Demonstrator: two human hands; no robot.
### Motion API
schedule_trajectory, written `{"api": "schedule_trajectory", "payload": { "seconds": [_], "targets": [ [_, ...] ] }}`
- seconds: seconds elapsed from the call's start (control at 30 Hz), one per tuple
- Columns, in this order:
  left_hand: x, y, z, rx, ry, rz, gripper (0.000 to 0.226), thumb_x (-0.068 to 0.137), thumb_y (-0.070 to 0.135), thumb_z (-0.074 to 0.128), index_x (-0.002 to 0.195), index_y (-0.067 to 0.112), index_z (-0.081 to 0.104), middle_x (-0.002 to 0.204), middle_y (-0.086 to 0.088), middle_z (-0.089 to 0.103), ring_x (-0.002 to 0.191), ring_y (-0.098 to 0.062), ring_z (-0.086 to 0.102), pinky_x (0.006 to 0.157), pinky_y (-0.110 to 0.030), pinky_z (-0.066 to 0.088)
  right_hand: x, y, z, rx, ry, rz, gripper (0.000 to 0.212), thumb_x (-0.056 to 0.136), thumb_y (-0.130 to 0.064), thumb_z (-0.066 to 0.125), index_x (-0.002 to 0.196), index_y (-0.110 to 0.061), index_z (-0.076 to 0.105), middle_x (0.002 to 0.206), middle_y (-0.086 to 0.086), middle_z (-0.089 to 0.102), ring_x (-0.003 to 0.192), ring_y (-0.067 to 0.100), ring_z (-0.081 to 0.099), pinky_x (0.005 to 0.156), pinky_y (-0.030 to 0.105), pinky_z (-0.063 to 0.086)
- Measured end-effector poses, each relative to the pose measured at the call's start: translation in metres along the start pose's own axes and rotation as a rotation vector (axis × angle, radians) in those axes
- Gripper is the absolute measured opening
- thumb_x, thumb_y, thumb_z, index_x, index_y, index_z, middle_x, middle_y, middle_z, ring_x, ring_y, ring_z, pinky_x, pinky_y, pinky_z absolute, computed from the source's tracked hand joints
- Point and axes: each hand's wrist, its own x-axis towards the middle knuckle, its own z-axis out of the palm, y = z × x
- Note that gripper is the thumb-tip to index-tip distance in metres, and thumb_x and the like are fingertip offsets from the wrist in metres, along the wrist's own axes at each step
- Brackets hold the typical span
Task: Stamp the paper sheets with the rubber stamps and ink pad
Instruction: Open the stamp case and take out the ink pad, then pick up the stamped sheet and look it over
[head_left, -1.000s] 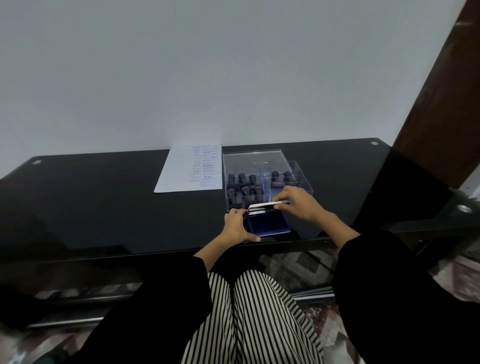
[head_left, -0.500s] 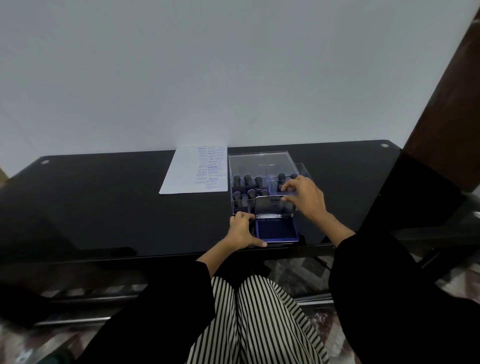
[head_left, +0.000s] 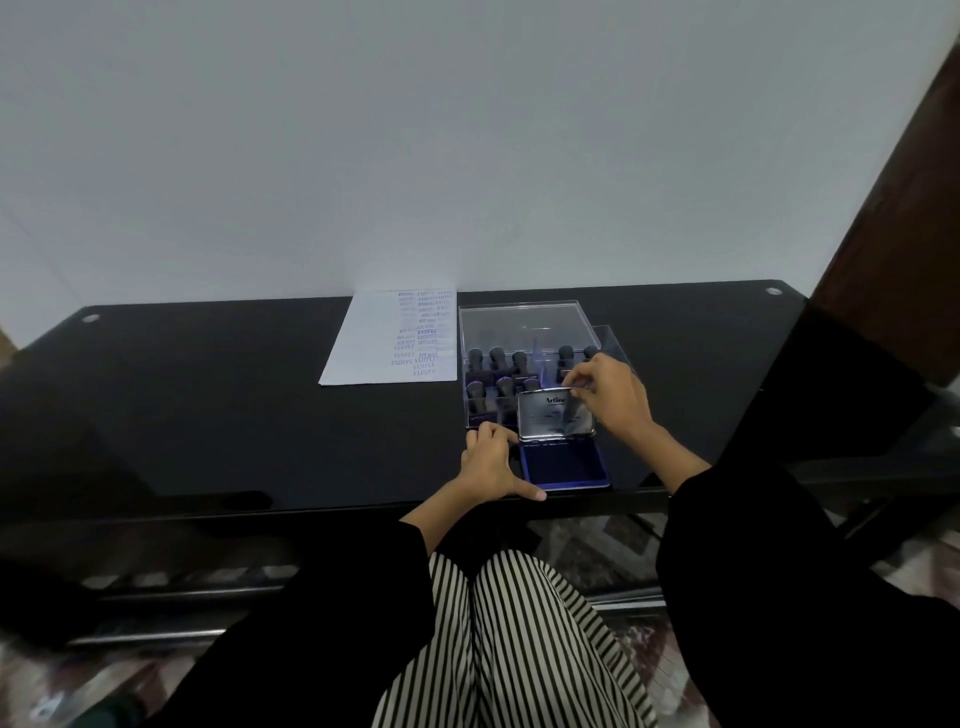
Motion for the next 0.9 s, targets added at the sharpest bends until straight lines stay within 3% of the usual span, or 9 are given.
{"api": "schedule_trajectory", "payload": {
  "seconds": [0.23,0.53,0.63,0.73,0.8,0.9],
  "targets": [
    [-0.001,0.000,-0.001,0.020,-0.016,0.008,0.093,0.064,0.040,0.082,0.138,0.010,0.035,0.138,-0.007,0.031,0.130,-0.026,0.025,0.109,-0.040,0.031,-0.004,0.004,-0.001,-0.040,-0.008,-0.091,0.021,0.086,-0.015,0.063,0.106,-0.020,0.065,0.104,0.002,0.054,0.097,0.016,0.054,0.075,0.030,0.048],
    [-0.003,0.000,-0.011,-0.024,-0.075,0.021,0.090,0.071,0.042,0.077,0.141,0.010,0.030,0.139,-0.010,0.030,0.132,-0.027,0.023,0.109,-0.040,0.028,-0.006,0.001,-0.009,-0.041,0.014,-0.136,0.028,0.084,-0.008,0.056,0.107,-0.020,0.064,0.102,0.001,0.052,0.092,0.014,0.052,0.068,0.031,0.049],
    [-0.002,-0.005,-0.026,-0.078,-0.058,0.069,0.072,0.078,0.042,0.071,0.135,0.008,0.042,0.133,-0.012,0.043,0.125,-0.026,0.041,0.103,-0.032,0.038,-0.002,-0.005,-0.014,-0.033,0.023,-0.133,0.029,0.083,-0.005,0.054,0.107,-0.019,0.063,0.097,0.000,0.050,0.088,0.013,0.051,0.069,0.033,0.051],
    [-0.001,-0.006,-0.049,-0.146,-0.011,0.105,0.043,0.085,0.034,0.065,0.117,0.005,0.059,0.112,-0.011,0.061,0.097,-0.018,0.060,0.082,-0.019,0.045,0.005,-0.014,-0.018,-0.033,0.022,-0.137,0.028,0.083,-0.005,0.053,0.105,-0.018,0.064,0.094,-0.001,0.049,0.084,0.013,0.049,0.066,0.028,0.045],
    [0.001,-0.005,-0.067,-0.180,0.034,0.126,0.029,0.088,0.027,0.062,0.106,0.003,0.064,0.092,-0.012,0.067,0.080,-0.016,0.060,0.077,-0.022,0.046,0.012,-0.023,-0.019,-0.038,0.013,-0.139,0.028,0.083,-0.006,0.052,0.106,-0.018,0.064,0.098,0.003,0.053,0.090,0.018,0.053,0.067,0.028,0.044],
    [0.006,-0.003,-0.096,-0.158,0.093,0.144,0.022,0.091,0.016,0.058,0.108,0.003,0.063,0.098,-0.017,0.068,0.082,-0.017,0.060,0.079,-0.022,0.048,0.024,-0.039,-0.016,-0.052,-0.023,-0.143,0.028,0.085,-0.009,0.051,0.108,-0.019,0.064,0.103,0.004,0.054,0.097,0.019,0.053,0.072,0.031,0.047]
  ]
}}
